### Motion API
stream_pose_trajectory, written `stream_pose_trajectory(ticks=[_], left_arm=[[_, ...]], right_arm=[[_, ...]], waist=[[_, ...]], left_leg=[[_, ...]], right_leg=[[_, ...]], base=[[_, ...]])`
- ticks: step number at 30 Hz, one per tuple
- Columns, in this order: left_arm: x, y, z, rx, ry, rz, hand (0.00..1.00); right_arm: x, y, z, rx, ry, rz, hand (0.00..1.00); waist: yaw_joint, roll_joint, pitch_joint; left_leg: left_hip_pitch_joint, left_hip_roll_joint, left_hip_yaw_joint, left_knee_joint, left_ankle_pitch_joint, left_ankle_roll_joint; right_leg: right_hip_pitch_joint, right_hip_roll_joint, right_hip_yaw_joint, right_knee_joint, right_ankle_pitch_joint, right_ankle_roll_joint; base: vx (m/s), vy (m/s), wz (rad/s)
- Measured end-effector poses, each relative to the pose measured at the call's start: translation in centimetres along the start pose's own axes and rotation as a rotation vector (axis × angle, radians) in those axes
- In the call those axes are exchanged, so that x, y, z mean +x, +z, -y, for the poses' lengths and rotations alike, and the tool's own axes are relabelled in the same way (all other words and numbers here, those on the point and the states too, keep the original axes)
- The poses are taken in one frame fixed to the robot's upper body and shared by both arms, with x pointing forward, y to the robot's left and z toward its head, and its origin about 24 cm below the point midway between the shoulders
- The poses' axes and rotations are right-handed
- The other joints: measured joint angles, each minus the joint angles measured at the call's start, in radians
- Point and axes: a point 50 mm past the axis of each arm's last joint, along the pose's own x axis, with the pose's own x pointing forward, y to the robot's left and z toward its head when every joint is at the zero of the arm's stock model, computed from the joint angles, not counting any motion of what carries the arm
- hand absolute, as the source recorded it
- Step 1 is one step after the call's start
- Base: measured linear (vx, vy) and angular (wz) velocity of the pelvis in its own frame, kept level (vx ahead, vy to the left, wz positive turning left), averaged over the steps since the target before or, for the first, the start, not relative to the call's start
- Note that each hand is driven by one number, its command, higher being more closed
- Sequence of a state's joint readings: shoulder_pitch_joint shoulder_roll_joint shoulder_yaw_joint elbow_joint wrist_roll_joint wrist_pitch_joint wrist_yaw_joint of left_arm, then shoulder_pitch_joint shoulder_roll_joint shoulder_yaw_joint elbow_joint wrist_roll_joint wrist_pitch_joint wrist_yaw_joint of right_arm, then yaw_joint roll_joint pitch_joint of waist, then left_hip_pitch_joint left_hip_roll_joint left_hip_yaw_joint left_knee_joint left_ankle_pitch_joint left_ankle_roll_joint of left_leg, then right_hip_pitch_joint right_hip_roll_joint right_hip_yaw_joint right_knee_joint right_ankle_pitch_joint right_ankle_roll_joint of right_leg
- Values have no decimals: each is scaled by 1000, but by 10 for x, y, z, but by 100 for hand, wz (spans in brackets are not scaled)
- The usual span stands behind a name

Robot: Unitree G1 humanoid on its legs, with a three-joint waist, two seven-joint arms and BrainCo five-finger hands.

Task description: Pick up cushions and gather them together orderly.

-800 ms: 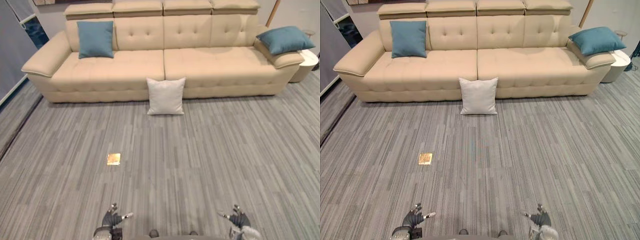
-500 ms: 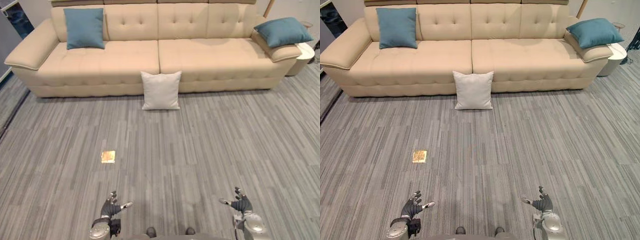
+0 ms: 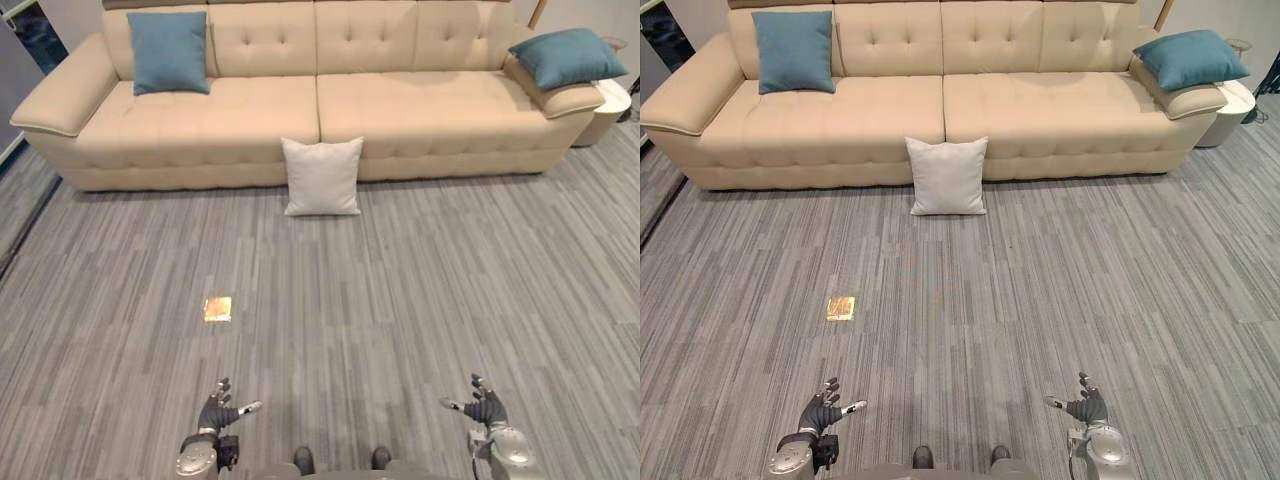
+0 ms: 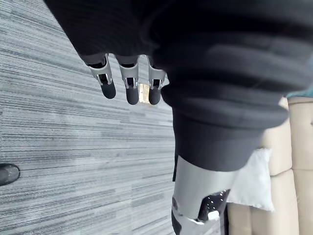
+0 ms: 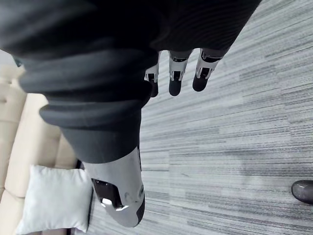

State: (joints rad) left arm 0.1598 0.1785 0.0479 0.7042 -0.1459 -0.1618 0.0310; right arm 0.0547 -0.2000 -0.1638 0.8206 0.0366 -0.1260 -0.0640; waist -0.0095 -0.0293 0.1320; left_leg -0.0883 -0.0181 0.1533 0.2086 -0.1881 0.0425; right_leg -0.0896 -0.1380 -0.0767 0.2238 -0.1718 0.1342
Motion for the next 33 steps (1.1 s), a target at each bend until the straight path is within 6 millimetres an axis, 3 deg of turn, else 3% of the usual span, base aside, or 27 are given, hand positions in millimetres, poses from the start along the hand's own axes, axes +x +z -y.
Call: stream_pose_trajectory(ticks=[1,2,4,5,6,8,11,13,14,15,16,17,18,19,20,22,23,25,26,27,28,29,30,32,33], left_arm=[[0,2,0,-1,3,8,0],[0,1,-1,-1,9,7,0],[-1,4,-4,12,20,19,0],[-1,5,-5,17,20,21,0],[0,6,-7,26,25,24,0],[2,10,-8,34,29,36,0],[12,29,2,25,11,90,0],[13,33,5,29,0,104,0],[13,32,7,29,-4,101,0],[13,31,11,17,-12,99,0],[13,31,12,17,-13,98,0],[12,29,15,4,-16,90,0],[10,24,18,-16,-16,79,0],[9,21,17,-27,-9,70,0],[8,20,15,-41,0,65,0],[10,25,17,-54,-3,81,0],[10,26,18,-57,-6,88,0],[10,29,19,-60,-9,99,0],[10,29,19,-61,-12,99,0],[10,29,20,-65,-12,99,0],[7,22,20,-78,-5,79,0],[5,16,17,-82,3,57,0],[6,15,15,-86,13,49,0],[6,14,18,-100,11,46,0],[5,11,17,-98,12,35,0]], right_arm=[[0,-1,-2,7,2,-4,0],[0,-1,-3,10,6,-4,0],[0,0,-13,30,25,-4,0],[-1,-2,-14,33,28,-11,0],[-2,-4,-17,25,39,-17,0],[-1,-1,-17,22,41,-9,0],[1,5,-10,8,9,13,0],[1,8,-7,4,1,26,0],[0,8,-5,1,-2,30,0],[3,14,-4,-1,-4,47,0],[4,18,-6,1,1,61,0],[5,22,-6,-5,4,78,0],[5,24,-6,-14,7,83,0],[5,24,-9,-20,17,84,0],[4,24,-15,-19,31,89,0],[3,30,-21,11,42,118,0],[2,36,-24,23,45,145,0],[3,43,-24,46,45,172,0],[5,45,-22,47,40,173,0],[8,46,-20,55,32,167,0],[9,38,-16,60,15,130,0],[9,34,-17,63,14,110,0],[8,30,-20,88,20,90,0],[7,26,-13,129,-5,78,0],[8,26,-13,139,-5,74,0]], waist=[[-1,-1,7],[2,-2,13],[-3,-2,39],[-2,6,47],[-3,7,51],[-4,1,56],[-34,19,78],[-37,23,89],[-45,12,87],[-48,41,91],[-55,41,93],[-57,51,102],[-50,75,119],[-34,71,124],[-14,70,128],[11,38,147],[25,25,151],[37,13,150],[50,12,151],[53,15,151],[61,32,142],[69,22,135],[72,-7,117],[71,-8,111],[68,-9,112]], left_leg=[[-10,-1,-1,52,-46,7],[-5,-2,2,64,-62,12],[50,-2,-5,79,-99,38],[64,1,-10,78,-109,40],[92,9,-14,68,-121,45],[134,18,-21,36,-124,31],[215,42,-75,-57,-121,7],[277,54,-83,-92,-134,-39],[308,60,-99,-77,-156,-79],[288,93,-97,-11,-152,-116],[257,94,-92,56,-129,-154],[181,116,-63,268,-69,-208],[73,170,-49,559,95,-192],[25,204,-43,686,119,-188],[-51,249,-9,875,71,-124],[-154,270,41,957,25,-94],[-232,273,78,930,9,-69],[-336,258,112,779,-7,-78],[-383,223,103,595,-4,-81],[-392,187,77,413,19,-106],[-371,154,29,176,120,-120],[-362,141,20,190,185,-58],[-370,108,37,239,123,-16],[-332,85,73,306,33,26],[-286,70,85,307,3,37]], right_leg=[[-14,-16,-2,79,-21,24],[-34,-22,-5,136,-25,27],[-187,-45,-21,493,0,16],[-212,-47,-29,530,-19,13],[-249,-41,-54,536,-53,5],[-289,-21,-99,444,-58,-9],[-338,40,-136,183,18,-53],[-354,72,-142,96,110,-94],[-367,65,-139,139,213,-157],[-375,70,-169,212,151,-179],[-370,66,-171,228,113,-176],[-321,82,-180,222,67,-179],[-222,111,-186,172,44,-190],[-174,128,-180,146,33,-193],[-85,153,-161,110,22,-209],[31,147,-134,48,18,-213],[102,140,-114,-14,12,-216],[180,121,-87,-97,-19,-177],[217,102,-75,-126,-49,-144],[244,91,-63,-137,-63,-133],[279,90,-37,-146,-90,-111],[292,80,-18,-139,-113,-99],[280,32,-3,-94,-124,-92],[201,-17,37,164,-111,-51],[157,-39,58,313,-65,19]], base=[[60,118,-7],[88,126,-12],[194,112,-3],[300,85,7],[317,69,6],[360,44,14],[576,-45,56],[611,-108,47],[642,-159,40],[644,-178,41],[651,-217,21],[682,-237,18],[692,-220,0],[678,-174,-33],[644,-119,-48],[658,-83,-38],[680,-16,-34],[572,49,-41],[465,125,-43],[719,232,-60],[493,208,-59],[630,281,-43],[643,272,-20],[794,330,-7],[780,311,-20]])
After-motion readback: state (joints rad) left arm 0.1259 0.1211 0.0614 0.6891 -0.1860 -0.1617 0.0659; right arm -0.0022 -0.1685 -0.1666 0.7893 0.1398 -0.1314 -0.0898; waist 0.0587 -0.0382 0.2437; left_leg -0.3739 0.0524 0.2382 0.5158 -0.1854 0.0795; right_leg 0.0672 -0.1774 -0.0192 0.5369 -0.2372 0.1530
